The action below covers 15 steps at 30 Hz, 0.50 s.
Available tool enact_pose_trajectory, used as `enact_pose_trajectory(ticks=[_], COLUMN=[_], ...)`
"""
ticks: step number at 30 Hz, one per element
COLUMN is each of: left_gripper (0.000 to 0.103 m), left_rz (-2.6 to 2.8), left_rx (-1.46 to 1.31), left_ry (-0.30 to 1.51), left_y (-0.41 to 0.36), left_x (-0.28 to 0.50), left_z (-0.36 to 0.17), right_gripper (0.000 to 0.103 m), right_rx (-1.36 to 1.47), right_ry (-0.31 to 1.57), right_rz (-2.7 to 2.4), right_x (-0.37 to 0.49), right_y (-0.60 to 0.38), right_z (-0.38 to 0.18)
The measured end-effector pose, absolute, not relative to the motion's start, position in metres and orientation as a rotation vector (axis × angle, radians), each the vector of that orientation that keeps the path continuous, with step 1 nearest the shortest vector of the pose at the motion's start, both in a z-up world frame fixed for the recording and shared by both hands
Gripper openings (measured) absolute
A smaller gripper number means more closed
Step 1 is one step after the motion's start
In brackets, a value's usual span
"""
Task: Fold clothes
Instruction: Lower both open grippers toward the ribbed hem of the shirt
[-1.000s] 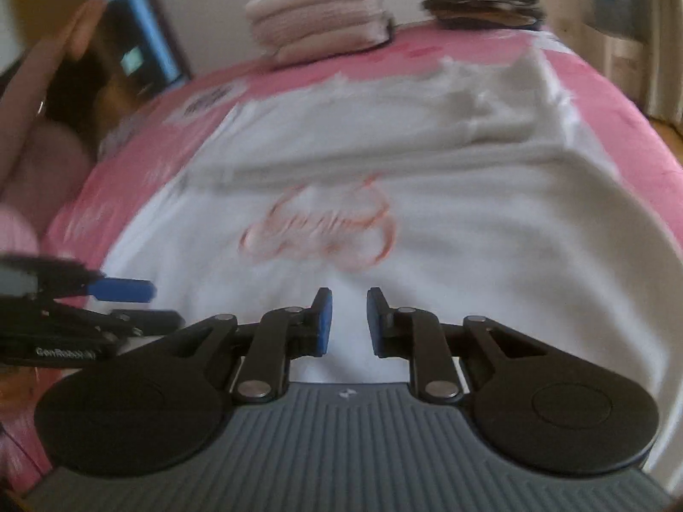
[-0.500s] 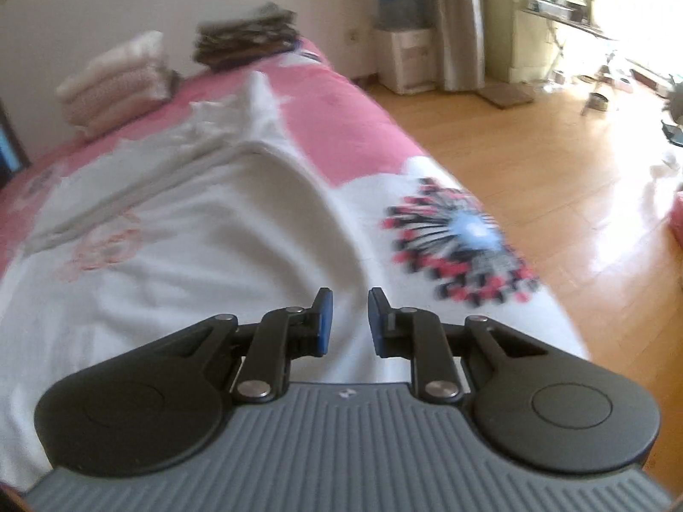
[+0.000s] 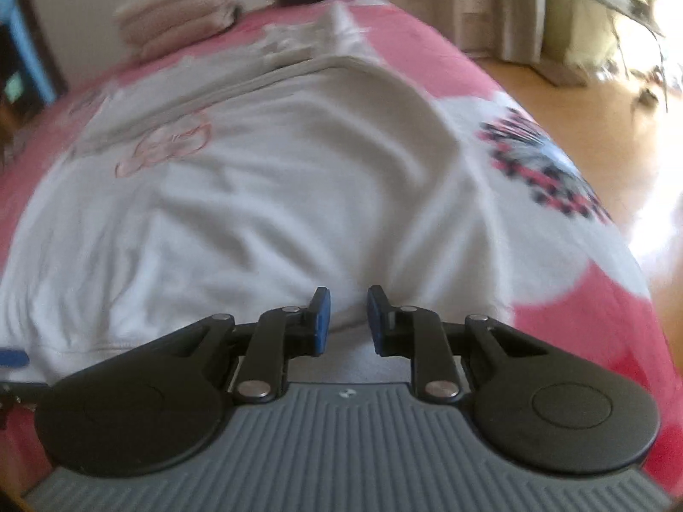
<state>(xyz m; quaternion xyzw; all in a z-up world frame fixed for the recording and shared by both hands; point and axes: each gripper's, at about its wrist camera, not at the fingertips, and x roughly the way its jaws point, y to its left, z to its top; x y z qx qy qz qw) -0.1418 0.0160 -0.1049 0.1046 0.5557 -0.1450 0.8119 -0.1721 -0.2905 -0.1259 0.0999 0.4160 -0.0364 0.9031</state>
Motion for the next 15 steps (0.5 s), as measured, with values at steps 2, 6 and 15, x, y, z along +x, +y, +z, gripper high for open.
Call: enact_pose_trajectory(ticks=[2, 6, 15], left_gripper=[0.059, 0.059, 0.059], left_rz=[-0.289, -0.275, -0.259], left_rx=[0.199, 0.188, 0.206], left_ry=[1.195, 1.197, 1.188], left_y=[0.019, 0.018, 0.016], left_x=[-0.137, -0.134, -0.136], left_z=[-0.106, -0.105, -0.106], right_gripper=[0.018, 0.018, 0.019], right_rx=[0.184, 0.146, 0.136], right_ry=[0.856, 0.837, 0.801], right_rz=[-0.128, -0.162, -0.043], right_x=[-0.181, -0.188, -0.177], right_y=[-0.297, -0.296, -0.278], right_z=[-0.123, -0.117, -0.122])
